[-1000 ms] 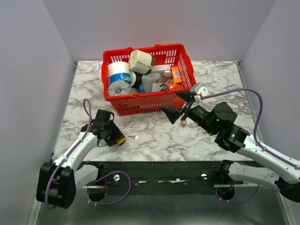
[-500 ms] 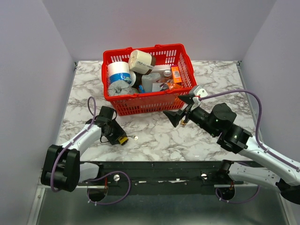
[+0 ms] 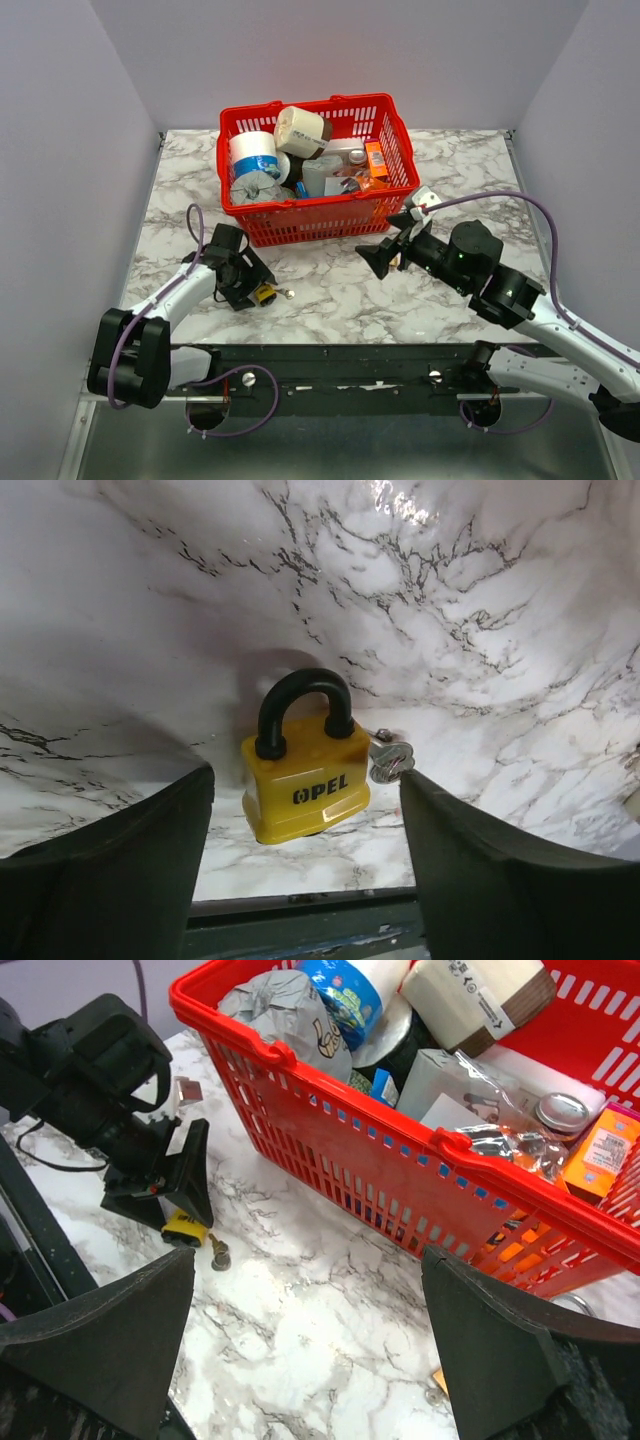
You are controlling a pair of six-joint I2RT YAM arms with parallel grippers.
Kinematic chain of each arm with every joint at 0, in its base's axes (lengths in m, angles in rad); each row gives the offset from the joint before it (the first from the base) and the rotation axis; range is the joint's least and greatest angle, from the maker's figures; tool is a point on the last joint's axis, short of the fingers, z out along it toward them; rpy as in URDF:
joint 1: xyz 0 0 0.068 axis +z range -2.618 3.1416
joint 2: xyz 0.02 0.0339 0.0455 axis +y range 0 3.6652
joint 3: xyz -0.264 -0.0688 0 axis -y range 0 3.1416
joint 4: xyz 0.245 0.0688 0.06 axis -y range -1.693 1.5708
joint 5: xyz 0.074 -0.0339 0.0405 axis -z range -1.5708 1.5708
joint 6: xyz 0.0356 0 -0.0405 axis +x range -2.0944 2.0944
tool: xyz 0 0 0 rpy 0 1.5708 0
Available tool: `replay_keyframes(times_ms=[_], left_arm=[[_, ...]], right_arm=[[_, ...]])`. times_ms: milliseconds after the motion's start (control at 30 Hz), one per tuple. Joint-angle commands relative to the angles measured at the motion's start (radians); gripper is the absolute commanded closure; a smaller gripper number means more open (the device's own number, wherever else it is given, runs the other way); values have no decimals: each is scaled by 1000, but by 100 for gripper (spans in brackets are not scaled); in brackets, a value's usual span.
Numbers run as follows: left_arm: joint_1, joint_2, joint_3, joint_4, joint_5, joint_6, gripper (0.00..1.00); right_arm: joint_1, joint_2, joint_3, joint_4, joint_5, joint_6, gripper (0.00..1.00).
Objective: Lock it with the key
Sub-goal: Place the lock at the center of the board, then move the lock to the center of the board.
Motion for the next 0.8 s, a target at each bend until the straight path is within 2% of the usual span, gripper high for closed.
replay_keyframes(times_ms=[0,67,200,367,533,733,767], left_arm=[[14,-44,2,-21,15,4,9],[20,-64,17,-65,18,58,2],[69,-185,30,-156,25,142,1],[99,-314,24,-169,89,218,1],[112,-442,71,-194,95,288,1],[131,-565,278,-112,40,463,1],[131,-576,313,-88,38,550,1]], right_arm=[[-17,-13,20,-64,-18,39,0],[-26,-15,31,-88,-6,54,0],[-55,-25,20,-146,19,112,0],[-138,-30,-12,-231,-13,231,0],[-216,-19,-11,-284,-42,301,0],[-261,-5,-12,-288,-68,278,0],[-261,-1,-17,-280,-64,271,0]])
